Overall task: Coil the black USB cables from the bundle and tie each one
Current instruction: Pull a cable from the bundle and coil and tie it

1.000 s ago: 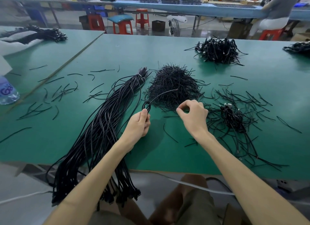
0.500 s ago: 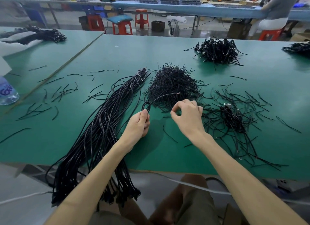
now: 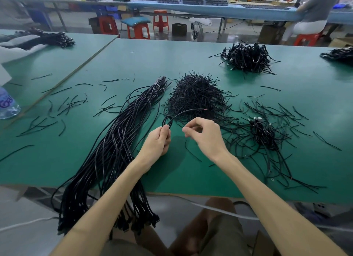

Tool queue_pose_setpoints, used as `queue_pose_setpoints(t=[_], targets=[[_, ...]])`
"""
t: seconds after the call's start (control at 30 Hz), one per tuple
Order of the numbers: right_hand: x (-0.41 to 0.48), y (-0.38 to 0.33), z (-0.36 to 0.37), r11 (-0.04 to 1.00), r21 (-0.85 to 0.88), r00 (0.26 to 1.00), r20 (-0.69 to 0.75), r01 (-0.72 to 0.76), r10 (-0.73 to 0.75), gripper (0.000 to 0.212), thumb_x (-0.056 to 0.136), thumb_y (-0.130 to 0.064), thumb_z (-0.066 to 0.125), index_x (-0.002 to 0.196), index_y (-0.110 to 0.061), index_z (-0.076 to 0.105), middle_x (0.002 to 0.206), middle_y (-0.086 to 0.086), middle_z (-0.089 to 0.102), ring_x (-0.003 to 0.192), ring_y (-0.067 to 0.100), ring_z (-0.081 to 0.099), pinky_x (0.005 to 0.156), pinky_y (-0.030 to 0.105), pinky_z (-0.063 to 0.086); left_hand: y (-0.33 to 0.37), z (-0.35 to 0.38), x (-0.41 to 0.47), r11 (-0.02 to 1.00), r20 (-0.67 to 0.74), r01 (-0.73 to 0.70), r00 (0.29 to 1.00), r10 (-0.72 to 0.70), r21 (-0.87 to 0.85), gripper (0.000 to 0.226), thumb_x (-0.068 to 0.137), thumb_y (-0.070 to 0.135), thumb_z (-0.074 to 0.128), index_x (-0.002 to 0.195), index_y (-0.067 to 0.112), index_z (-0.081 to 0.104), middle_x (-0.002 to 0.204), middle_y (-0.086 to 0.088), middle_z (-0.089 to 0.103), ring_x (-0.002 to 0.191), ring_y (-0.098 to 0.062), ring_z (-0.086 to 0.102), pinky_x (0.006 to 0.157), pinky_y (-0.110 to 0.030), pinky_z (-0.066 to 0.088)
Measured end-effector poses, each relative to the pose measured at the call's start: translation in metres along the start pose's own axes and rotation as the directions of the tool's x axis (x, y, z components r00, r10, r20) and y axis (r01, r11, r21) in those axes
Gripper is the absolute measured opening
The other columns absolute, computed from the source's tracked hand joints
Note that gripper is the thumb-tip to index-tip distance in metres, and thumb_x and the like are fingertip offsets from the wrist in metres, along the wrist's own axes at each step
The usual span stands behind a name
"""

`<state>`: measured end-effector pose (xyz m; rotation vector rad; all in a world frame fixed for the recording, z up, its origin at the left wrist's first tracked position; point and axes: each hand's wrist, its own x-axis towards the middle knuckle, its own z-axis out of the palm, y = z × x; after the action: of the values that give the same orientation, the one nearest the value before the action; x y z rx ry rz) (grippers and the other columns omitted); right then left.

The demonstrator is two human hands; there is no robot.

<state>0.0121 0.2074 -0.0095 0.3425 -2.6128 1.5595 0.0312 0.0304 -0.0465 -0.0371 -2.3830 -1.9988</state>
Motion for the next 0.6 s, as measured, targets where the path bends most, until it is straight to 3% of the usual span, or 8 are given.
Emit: queue_pose_setpoints(t=[0.2, 0.37, 0.6], targets=[[-0.004, -0.006, 0.02, 0.976, 0.217, 0.999, 0.035, -0.036, 0.029, 0.011, 0.086, -0.019, 0.08, 0.088, -0.014, 0.071, 0.074, 0.004, 0.076, 0.076, 0.03, 0.071, 0.078, 0.042, 0.059, 0.003, 0.004, -0.002, 1.0, 0.065, -0.022, 0.998, 0.023, -0.011, 0.035, 0.113, 0.027, 0.033, 0.085, 0.008, 0.045, 0.055, 0.014, 0.03, 0.046, -0.006, 0.024, 0.042, -0.018, 0.024], [-0.003, -0.007, 0.029, 0.878, 0.424, 0.975, 0.086, -0.222, 0.205, 0.03, 0.083, -0.024, 0.083, 0.093, -0.012, 0.057, 0.077, 0.007, 0.077, 0.058, 0.009, 0.06, 0.055, 0.015, 0.044, 0.004, 0.005, -0.004, 0.998, 0.121, -0.052, 0.991, 0.055, -0.026, 0.036, 0.113, 0.026, 0.029, 0.087, 0.007, 0.045, 0.058, 0.012, 0.03, 0.048, -0.005, 0.023, 0.044, -0.018, 0.023], [-0.003, -0.007, 0.027, 0.814, 0.519, 0.964, 0.094, -0.259, 0.247, 0.032, 0.085, -0.026, 0.082, 0.089, -0.013, 0.054, 0.069, 0.006, 0.073, 0.049, 0.01, 0.049, 0.049, 0.019, 0.043, 0.008, 0.004, -0.008, 0.996, 0.165, -0.074, 0.983, 0.081, -0.046, 0.04, 0.113, 0.028, 0.027, 0.087, 0.009, 0.05, 0.059, 0.015, 0.037, 0.053, -0.007, 0.025, 0.047, -0.019, 0.021]])
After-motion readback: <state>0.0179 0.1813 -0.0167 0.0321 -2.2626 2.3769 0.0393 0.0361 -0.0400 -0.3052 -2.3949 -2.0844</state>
